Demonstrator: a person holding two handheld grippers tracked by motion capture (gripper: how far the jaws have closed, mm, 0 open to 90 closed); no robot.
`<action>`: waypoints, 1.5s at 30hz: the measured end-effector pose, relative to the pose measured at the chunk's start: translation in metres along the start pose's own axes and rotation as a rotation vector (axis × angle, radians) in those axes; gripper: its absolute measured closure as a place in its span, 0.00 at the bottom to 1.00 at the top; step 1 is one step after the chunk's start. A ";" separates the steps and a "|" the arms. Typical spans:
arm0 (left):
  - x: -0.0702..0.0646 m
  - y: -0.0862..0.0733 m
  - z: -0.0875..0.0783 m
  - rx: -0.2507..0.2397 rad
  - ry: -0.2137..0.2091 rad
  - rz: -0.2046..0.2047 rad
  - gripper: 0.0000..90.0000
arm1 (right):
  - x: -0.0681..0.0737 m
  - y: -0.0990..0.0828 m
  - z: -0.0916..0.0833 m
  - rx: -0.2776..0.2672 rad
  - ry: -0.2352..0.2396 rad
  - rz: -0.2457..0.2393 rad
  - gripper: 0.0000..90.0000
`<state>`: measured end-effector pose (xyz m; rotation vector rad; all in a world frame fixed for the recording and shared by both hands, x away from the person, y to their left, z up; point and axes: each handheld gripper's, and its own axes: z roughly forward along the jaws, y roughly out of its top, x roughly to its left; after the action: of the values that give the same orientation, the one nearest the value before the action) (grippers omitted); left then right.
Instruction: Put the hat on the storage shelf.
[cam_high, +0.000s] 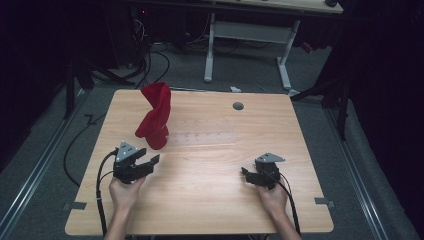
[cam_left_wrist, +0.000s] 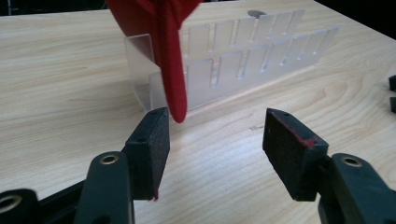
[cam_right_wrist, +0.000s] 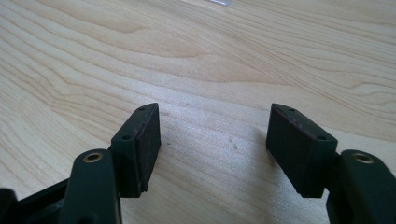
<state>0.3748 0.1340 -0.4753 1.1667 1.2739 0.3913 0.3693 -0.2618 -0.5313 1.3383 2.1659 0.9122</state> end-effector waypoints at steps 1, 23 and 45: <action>-0.001 -0.001 -0.001 0.000 -0.007 -0.002 0.46 | 0.000 0.000 0.000 0.000 0.000 0.000 0.40; -0.024 -0.030 -0.003 0.078 -0.084 -0.011 0.44 | 0.000 0.000 0.000 0.000 -0.001 0.001 0.40; -0.043 -0.070 0.021 0.198 -0.115 0.045 0.41 | 0.001 0.000 0.000 0.001 -0.001 0.004 0.40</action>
<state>0.3544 0.0609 -0.5139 1.3677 1.2077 0.2307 0.3689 -0.2613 -0.5312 1.3439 2.1641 0.9113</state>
